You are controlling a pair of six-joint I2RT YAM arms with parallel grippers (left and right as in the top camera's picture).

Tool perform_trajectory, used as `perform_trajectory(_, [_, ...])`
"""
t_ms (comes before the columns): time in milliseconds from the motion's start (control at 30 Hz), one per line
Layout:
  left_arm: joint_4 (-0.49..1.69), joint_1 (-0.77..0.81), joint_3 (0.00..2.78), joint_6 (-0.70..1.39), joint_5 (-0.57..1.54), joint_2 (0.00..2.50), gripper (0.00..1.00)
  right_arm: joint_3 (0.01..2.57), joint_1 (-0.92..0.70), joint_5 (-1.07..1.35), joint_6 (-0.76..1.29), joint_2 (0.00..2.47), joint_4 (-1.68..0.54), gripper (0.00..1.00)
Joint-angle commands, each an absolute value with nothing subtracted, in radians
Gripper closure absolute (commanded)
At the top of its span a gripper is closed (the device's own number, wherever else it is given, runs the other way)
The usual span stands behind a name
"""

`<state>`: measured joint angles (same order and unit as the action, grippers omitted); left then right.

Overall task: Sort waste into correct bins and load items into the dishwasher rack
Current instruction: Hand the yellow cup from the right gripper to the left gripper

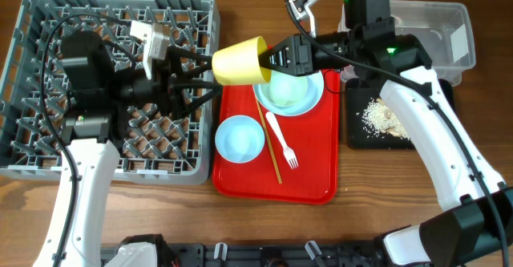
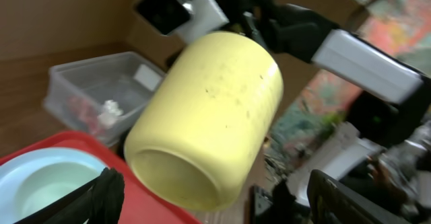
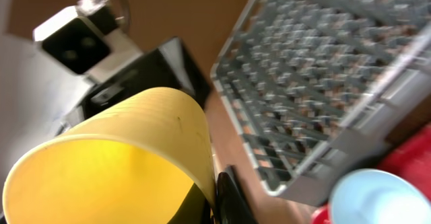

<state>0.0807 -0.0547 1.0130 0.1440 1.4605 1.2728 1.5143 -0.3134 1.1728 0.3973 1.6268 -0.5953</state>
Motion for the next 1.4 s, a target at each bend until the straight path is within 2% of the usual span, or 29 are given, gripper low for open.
perform_trajectory(0, [0.073, -0.061, 1.025, 0.146, 1.577, 1.276, 0.12, 1.517, -0.310, 1.353, 0.400, 1.633, -0.567, 0.96])
perform_trajectory(467, [0.039, -0.061, 1.025, 0.161, 1.576, 1.275, 0.06, 1.517, -0.319, 1.366, 0.424, 1.633, -0.569, 0.96])
perform_trajectory(1367, [0.033, -0.061, 1.025, 0.177, 1.576, 1.275, 0.07, 1.481, -0.397, 1.251, 0.480, 1.633, -0.561, 0.96])
